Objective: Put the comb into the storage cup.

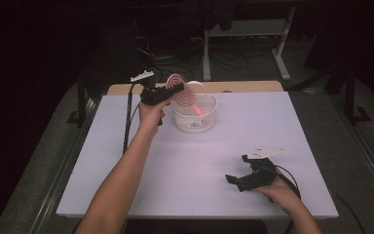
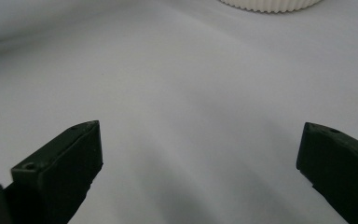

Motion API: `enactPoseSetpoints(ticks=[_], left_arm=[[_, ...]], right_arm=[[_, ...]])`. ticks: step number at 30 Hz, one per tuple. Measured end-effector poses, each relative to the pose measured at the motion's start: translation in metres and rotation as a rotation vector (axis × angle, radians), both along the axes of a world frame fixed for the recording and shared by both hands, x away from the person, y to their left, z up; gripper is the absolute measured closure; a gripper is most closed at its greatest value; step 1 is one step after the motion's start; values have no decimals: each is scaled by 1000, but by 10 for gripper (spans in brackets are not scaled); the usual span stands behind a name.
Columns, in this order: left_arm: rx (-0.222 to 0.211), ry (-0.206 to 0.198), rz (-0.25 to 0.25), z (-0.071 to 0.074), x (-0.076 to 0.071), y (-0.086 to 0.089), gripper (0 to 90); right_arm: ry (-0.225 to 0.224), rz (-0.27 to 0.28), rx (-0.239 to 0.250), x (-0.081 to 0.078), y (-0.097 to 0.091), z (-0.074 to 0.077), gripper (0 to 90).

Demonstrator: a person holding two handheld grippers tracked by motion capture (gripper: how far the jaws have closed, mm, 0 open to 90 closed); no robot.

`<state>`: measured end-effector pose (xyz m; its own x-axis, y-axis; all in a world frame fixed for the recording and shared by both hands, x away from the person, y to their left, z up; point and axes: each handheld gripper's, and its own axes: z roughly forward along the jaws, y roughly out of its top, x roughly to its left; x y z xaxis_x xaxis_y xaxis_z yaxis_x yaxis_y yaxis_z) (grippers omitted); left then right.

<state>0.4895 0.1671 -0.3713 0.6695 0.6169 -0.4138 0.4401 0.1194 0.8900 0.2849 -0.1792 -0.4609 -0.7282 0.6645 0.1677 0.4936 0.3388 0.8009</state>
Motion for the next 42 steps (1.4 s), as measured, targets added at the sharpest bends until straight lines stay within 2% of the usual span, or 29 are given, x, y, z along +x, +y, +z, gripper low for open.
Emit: enactPoseSetpoints(ticks=[6, 8, 17, 25, 33, 35, 42], left_arm=[[12, 17, 4, -10, 1, -1, 652], [-6, 26, 6, -13, 2, 0, 652], [-3, 51, 30, -17, 2, 9, 638], [24, 53, 47, -21, 4, 16, 614], [74, 65, 55, -25, 5, 20, 504], [76, 68, 58, -25, 5, 21, 468], [132, 44, 75, -23, 4, 25, 322]], right_arm=[[-4, -4, -1, 0, -1, 1, 0], [-7, -5, -3, -1, -2, 1, 0], [0, -1, -6, -1, 0, 0, 0], [-9, -2, -3, -2, -1, 1, 0], [-14, 2, -5, -2, 0, 2, 0], [-11, 1, -8, -1, 0, 1, 0], [-10, 9, -5, 0, 1, -1, 0]])
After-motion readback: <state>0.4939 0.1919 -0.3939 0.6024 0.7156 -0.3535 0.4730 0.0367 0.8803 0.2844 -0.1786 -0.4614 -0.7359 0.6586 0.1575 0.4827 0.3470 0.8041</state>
